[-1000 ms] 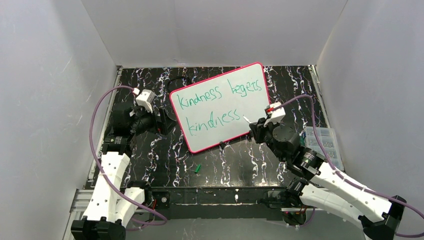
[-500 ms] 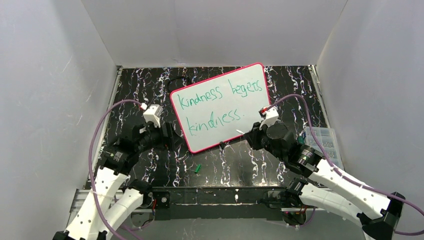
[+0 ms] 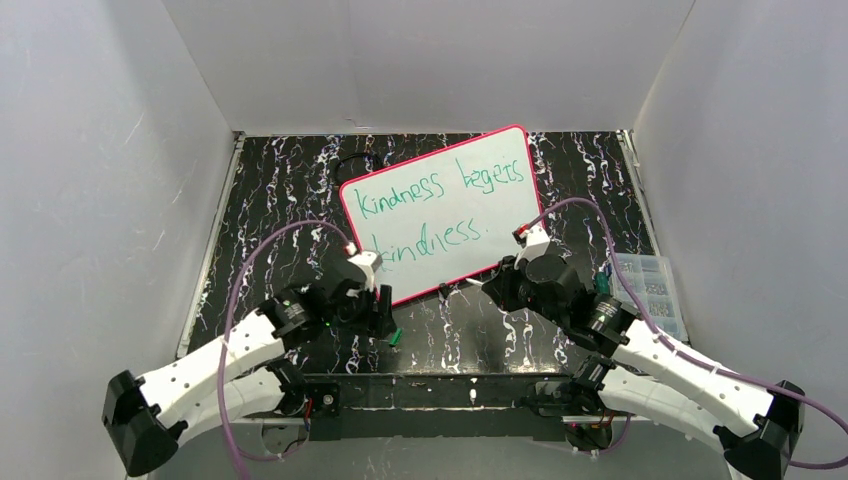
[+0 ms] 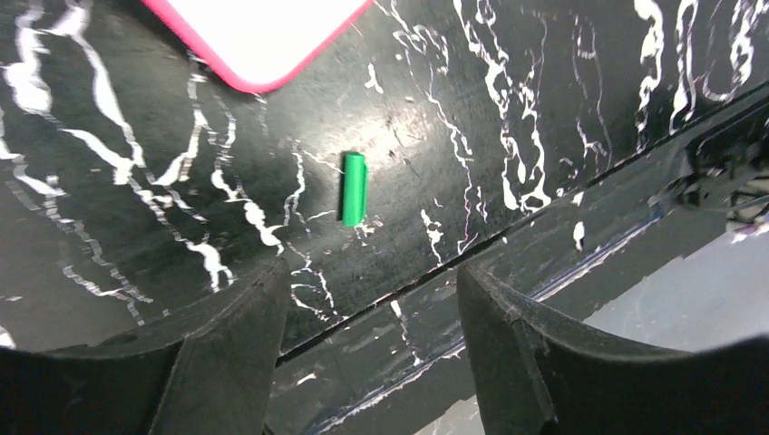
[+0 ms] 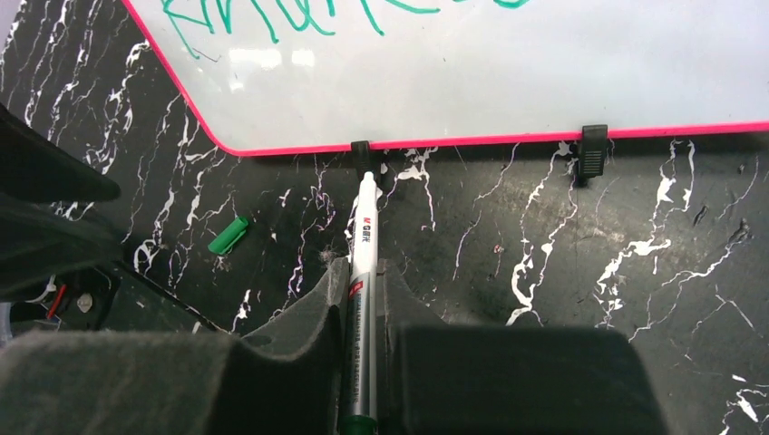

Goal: Write a sentence on the whiteboard
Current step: Close the whiteboard marker at the center of the board.

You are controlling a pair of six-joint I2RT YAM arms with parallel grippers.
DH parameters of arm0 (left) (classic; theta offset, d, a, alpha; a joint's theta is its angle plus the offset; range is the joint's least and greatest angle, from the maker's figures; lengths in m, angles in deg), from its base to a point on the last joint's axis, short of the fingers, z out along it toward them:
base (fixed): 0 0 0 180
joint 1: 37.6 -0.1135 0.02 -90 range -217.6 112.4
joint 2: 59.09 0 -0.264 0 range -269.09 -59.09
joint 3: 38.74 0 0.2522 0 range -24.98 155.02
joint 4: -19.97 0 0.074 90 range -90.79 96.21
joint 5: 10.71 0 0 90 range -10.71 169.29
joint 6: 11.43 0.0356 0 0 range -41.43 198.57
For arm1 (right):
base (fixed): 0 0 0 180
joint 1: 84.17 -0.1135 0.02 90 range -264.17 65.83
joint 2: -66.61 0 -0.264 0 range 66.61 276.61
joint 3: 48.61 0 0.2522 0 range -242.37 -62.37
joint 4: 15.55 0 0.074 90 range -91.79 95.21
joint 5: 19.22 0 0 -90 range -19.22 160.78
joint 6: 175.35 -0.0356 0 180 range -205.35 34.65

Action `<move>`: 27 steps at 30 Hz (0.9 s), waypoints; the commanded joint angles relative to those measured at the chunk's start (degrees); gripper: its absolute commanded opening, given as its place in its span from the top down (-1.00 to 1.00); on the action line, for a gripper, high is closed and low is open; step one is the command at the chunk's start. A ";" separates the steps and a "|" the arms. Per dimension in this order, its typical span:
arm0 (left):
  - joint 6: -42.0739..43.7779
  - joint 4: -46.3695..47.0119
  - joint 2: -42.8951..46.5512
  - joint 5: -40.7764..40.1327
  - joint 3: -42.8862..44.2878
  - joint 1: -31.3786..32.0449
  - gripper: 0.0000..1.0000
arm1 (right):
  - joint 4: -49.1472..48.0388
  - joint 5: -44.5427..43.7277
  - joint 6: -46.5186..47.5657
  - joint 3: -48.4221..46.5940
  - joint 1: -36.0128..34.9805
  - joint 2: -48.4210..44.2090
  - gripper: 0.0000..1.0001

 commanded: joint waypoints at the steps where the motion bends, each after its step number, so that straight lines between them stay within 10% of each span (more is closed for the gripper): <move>1: -3.16 5.52 -3.88 -6.71 -3.19 6.71 -0.27 | -3.46 0.44 -1.16 0.44 0.22 1.09 0.97; 27: 1.64 9.80 -26.93 -12.54 -1.21 15.91 0.15 | -5.50 -1.06 -2.88 1.77 0.22 2.13 0.97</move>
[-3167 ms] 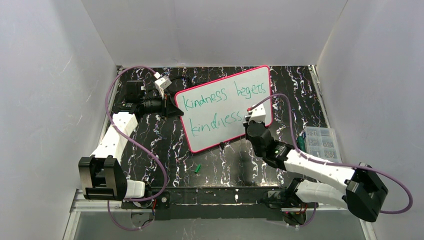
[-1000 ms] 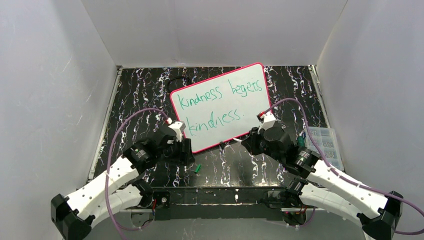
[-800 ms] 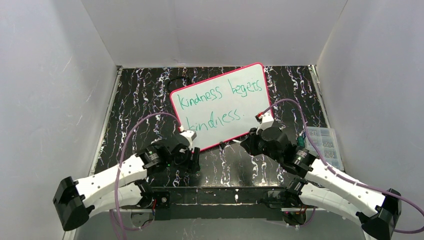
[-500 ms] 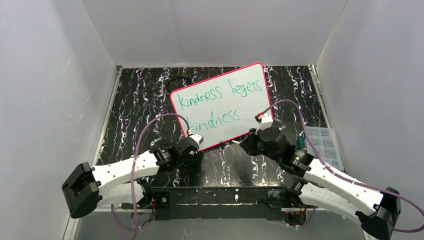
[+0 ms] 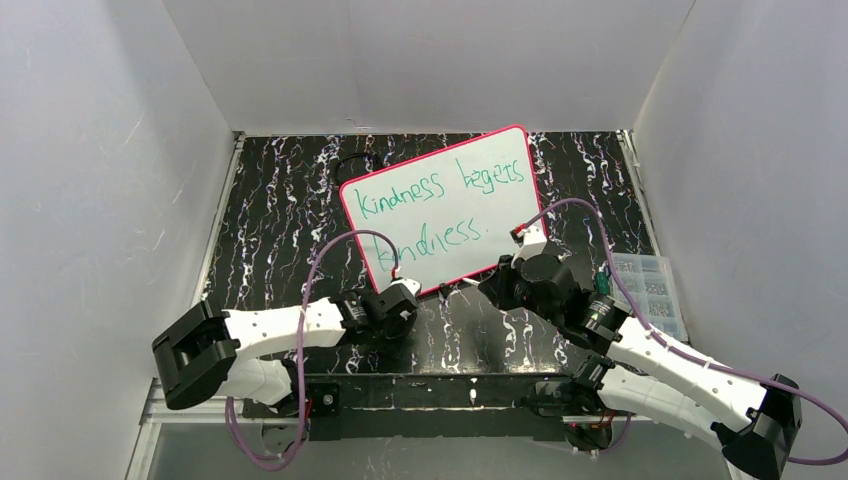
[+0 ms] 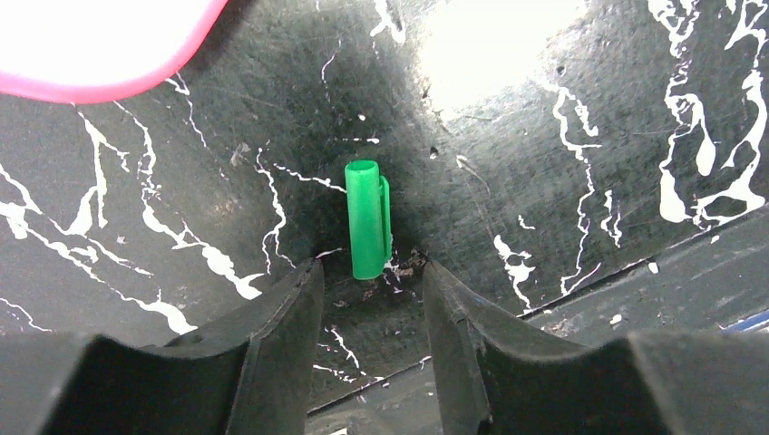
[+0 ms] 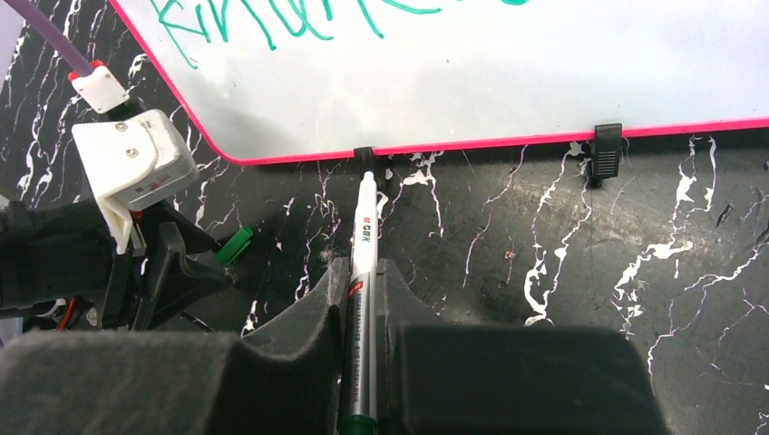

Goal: Write a sentence on the whiteboard
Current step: Close the whiteboard marker at the center of the board.

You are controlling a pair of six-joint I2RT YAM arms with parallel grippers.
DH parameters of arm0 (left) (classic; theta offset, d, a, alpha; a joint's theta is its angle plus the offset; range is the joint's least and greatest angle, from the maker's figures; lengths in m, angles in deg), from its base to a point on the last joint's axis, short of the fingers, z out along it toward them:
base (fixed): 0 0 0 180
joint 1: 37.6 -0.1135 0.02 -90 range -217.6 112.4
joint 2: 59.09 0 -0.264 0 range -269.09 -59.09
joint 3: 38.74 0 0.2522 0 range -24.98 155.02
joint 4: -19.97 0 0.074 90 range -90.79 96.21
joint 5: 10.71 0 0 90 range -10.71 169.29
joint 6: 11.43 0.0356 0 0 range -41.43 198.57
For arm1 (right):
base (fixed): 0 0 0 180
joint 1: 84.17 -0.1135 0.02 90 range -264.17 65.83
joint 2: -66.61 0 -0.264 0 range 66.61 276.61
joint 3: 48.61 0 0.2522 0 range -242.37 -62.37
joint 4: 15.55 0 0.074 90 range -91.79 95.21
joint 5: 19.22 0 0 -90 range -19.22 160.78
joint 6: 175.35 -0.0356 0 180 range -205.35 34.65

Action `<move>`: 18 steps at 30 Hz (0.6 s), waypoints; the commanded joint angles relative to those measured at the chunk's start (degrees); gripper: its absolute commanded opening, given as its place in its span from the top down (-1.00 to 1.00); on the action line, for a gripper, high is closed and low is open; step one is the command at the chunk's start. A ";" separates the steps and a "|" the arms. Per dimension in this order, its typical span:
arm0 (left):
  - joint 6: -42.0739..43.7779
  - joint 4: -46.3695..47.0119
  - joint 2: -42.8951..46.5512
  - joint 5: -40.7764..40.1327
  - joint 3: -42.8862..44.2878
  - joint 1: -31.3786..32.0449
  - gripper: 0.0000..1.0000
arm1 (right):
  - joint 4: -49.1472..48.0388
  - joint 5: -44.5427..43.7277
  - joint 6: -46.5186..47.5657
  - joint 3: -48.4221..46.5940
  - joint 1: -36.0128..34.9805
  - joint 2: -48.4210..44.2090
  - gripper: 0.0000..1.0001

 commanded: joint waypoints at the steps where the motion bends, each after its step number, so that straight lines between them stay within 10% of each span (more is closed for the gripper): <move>1: 0.73 -0.08 -1.96 -2.34 1.27 0.80 0.15 | -2.69 -0.89 -0.58 0.61 0.22 -0.13 0.97; 18: 0.10 -0.12 -3.73 -4.40 1.37 0.89 1.00 | -0.80 6.89 2.02 -1.92 0.22 -0.05 0.97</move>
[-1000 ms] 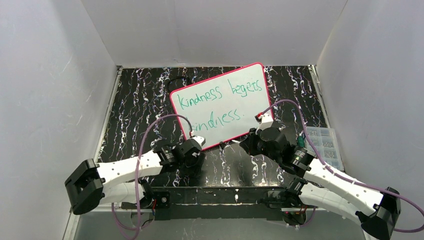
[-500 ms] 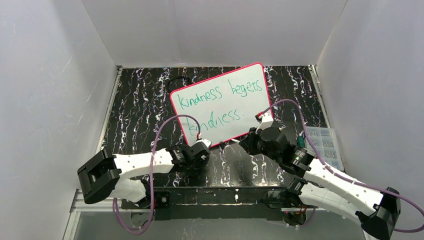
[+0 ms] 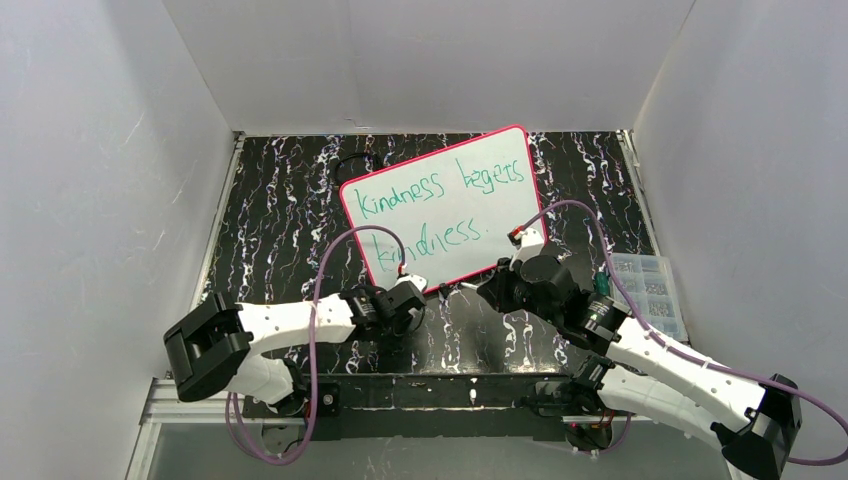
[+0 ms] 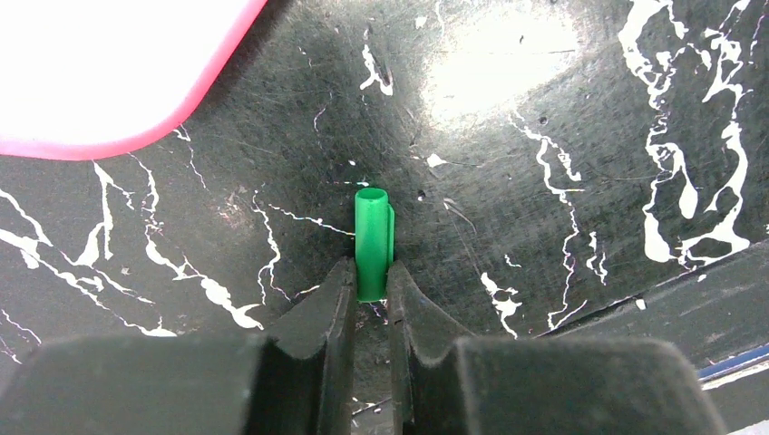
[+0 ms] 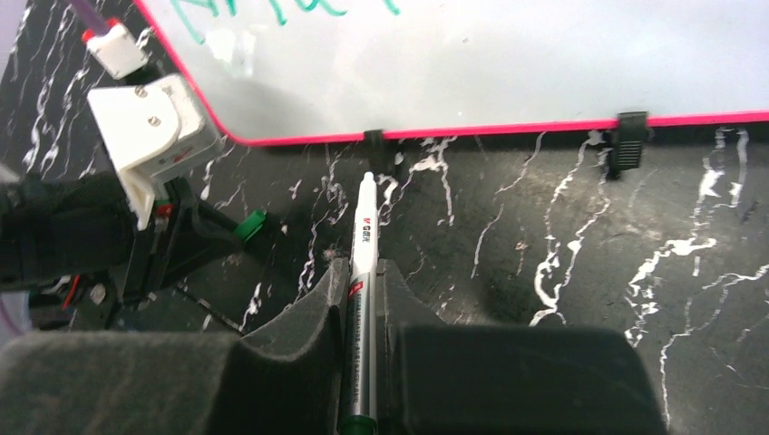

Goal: Write a sentence on the whiteboard
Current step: Close the whiteboard marker at the center of the board.

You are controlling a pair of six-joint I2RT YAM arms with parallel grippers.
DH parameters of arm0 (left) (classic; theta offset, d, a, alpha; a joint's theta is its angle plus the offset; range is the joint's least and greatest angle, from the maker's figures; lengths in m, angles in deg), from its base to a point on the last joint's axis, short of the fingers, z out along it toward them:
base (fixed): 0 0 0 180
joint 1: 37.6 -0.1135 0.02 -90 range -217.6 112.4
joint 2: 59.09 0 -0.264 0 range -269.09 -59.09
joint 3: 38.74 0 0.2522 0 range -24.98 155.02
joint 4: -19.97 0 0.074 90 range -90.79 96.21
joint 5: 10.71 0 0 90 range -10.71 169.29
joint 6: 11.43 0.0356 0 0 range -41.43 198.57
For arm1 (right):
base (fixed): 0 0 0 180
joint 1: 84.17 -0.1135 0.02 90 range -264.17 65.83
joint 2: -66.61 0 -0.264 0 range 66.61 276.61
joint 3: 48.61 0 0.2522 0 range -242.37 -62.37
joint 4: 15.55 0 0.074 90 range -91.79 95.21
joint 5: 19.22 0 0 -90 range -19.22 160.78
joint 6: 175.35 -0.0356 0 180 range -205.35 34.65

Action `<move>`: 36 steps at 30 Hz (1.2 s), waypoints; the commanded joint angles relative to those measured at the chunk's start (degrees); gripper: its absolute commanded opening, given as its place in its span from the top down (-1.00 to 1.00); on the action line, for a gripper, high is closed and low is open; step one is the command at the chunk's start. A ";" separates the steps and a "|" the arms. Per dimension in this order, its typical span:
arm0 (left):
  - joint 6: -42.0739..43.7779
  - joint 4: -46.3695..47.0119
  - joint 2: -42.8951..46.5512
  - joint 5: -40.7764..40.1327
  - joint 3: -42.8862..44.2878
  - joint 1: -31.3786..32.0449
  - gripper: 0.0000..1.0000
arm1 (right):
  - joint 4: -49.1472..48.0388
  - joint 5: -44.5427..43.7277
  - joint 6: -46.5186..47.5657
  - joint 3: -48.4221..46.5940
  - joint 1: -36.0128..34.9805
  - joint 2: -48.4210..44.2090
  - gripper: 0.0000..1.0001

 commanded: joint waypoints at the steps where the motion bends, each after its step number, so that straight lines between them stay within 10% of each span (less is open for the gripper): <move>1: 0.86 -0.70 2.65 -2.00 -2.32 0.23 1.00 | -0.21 7.25 2.43 -3.32 0.22 0.05 0.97; 10: 15.62 16.89 26.44 10.09 -13.75 0.30 1.00 | 6.82 24.93 8.93 -10.88 0.27 8.68 0.97; 17: 17.22 19.84 27.98 17.84 -14.82 0.41 1.00 | -0.22 38.51 7.27 -11.62 0.87 13.44 0.97; 36: 17.58 20.97 30.15 20.90 -15.54 1.10 1.00 | 5.88 36.70 9.41 -13.48 1.53 13.36 0.97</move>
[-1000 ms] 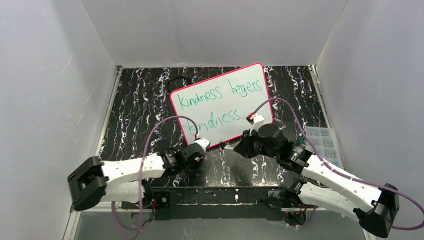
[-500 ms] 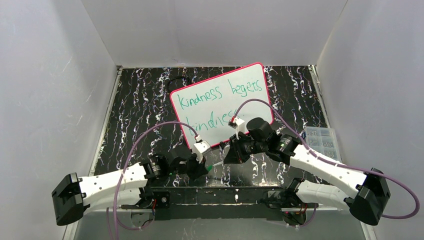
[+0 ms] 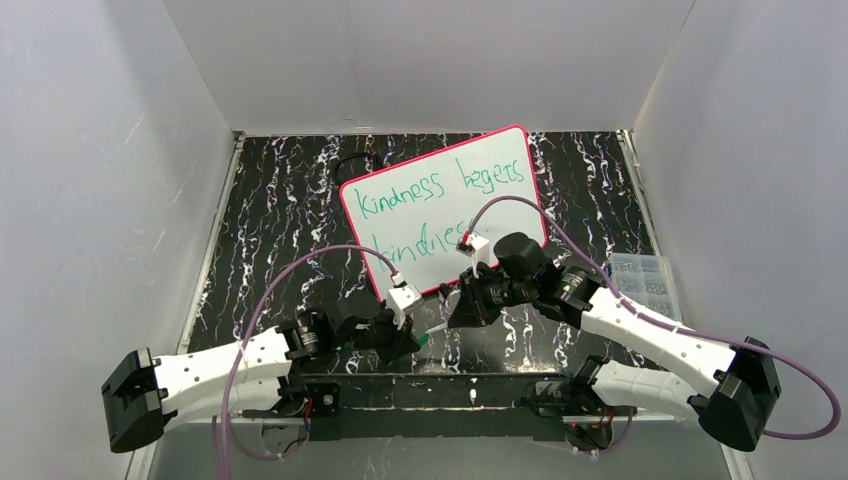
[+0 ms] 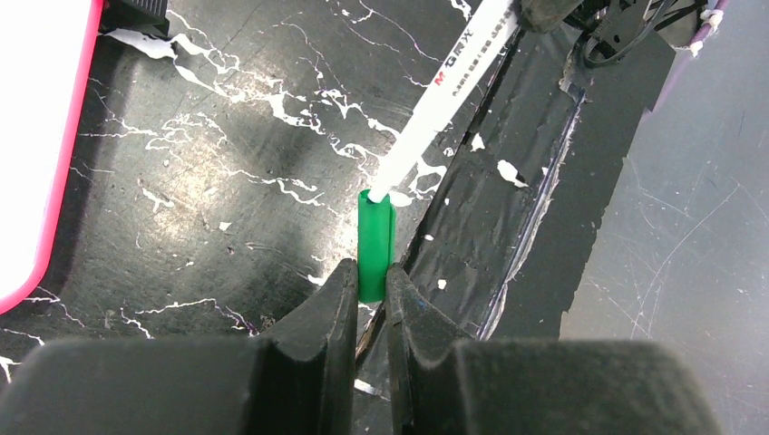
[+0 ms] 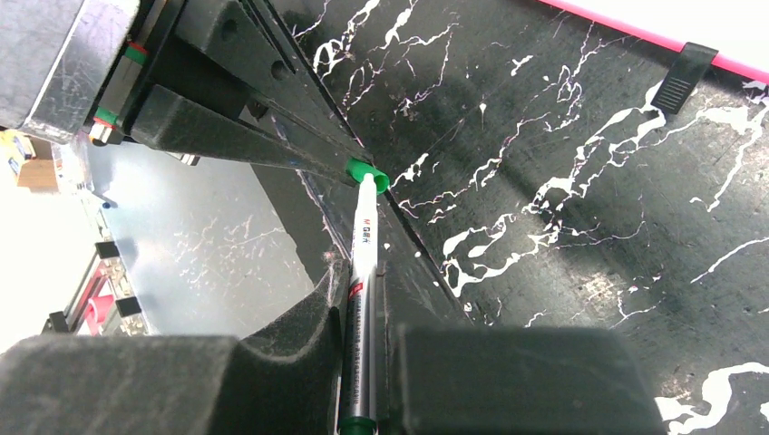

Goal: Write a sentence on the whiteboard
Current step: Close the whiteboard marker at the center of the board.

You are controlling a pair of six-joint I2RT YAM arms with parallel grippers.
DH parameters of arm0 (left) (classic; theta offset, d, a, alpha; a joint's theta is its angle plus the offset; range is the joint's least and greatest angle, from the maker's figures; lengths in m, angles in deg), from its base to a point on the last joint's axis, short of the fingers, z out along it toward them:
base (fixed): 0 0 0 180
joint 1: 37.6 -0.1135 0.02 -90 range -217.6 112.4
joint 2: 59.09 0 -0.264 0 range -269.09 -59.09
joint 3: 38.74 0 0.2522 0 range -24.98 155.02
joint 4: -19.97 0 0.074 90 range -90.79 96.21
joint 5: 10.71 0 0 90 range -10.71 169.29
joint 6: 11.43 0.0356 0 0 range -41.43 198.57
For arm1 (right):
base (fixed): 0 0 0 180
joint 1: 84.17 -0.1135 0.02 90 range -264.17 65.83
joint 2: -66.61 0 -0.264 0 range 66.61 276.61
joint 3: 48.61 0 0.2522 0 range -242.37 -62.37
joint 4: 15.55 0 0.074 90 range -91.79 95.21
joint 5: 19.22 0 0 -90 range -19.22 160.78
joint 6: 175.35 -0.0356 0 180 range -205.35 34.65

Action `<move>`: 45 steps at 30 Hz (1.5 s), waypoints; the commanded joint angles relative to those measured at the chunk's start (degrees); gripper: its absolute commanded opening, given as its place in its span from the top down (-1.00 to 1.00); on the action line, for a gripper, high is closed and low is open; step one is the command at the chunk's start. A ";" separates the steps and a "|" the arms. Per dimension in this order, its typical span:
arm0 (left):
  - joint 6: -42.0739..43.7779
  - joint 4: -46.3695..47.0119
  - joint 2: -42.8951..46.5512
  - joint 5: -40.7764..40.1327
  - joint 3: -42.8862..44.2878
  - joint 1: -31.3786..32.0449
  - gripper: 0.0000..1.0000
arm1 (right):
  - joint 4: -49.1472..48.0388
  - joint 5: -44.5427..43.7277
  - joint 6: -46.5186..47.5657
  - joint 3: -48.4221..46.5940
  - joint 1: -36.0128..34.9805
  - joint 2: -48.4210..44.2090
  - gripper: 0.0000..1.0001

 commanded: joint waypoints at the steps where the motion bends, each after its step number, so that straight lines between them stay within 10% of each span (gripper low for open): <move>1: 0.90 0.36 1.04 0.63 -0.48 0.47 1.00 | 1.66 -0.47 1.72 -3.27 0.44 -0.91 0.97; 45: 1.16 0.36 2.04 0.11 -0.57 1.53 1.00 | -0.14 4.25 1.50 -2.07 0.49 1.39 0.97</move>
